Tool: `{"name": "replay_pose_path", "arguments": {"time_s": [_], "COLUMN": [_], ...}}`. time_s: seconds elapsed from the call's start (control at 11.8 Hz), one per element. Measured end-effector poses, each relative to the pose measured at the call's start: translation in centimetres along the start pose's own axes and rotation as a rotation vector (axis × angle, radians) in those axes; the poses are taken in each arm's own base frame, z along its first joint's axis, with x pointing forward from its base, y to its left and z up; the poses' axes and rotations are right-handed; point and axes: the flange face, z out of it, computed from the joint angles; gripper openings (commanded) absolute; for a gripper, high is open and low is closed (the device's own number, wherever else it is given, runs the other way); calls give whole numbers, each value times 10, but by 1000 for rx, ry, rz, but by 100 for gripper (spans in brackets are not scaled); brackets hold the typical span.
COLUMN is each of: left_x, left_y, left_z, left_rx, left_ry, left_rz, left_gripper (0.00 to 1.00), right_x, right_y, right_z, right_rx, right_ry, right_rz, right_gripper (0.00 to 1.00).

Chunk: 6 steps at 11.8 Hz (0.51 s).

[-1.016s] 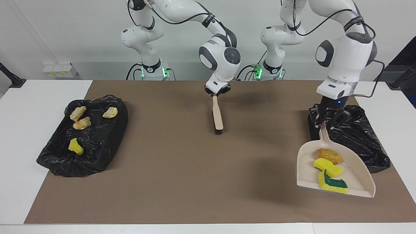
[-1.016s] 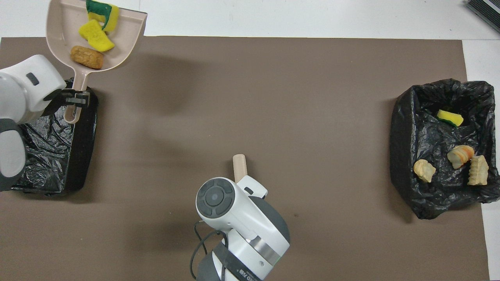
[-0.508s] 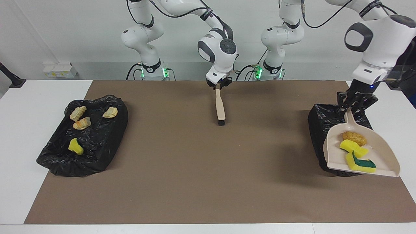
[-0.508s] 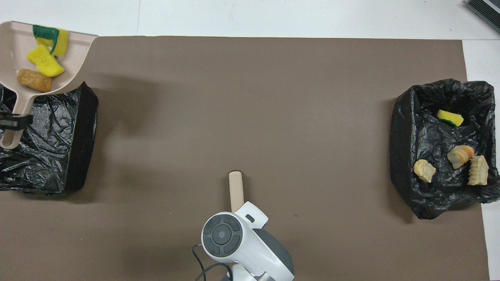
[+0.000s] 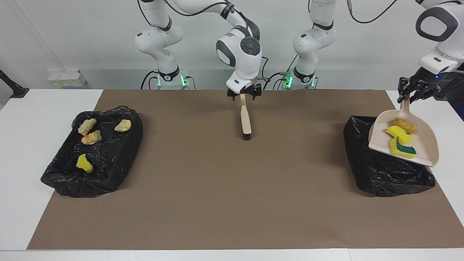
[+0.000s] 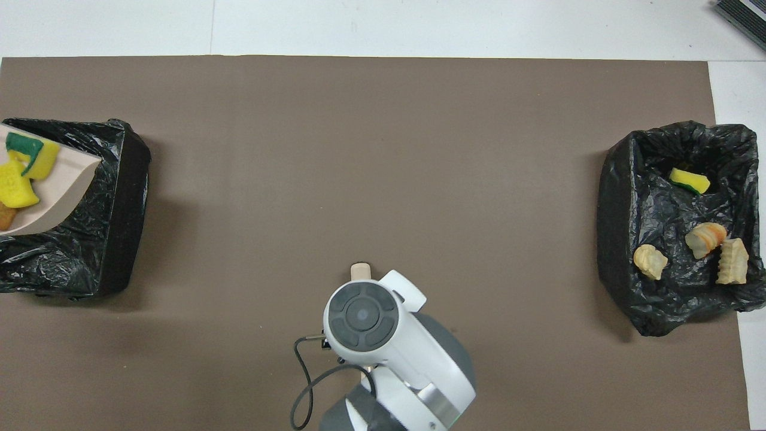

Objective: Sweep and dump trash in bin
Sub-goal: 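Tip the dustpan into the bin while the right gripper sets down the brush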

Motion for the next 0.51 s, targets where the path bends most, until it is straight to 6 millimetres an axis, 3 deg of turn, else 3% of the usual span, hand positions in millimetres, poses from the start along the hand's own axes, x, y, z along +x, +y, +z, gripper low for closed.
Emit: {"name": "replay_pose_path", "arguments": {"time_s": [0.25,0.51], "left_x": [-15,-23], "left_y": [10,10], "left_z": [9,15], "left_rx": [-6,55], "left_ry": [-148,-283], "left_rz": [26,62], "left_gripper": [0,0], "right_x": [46,87], "right_y": [57,120], "right_z": [-69,-113], "right_rx": [11,-27], "right_ry": [38,137], "right_rz": [-71,-68], "right_gripper": [100,100]}}
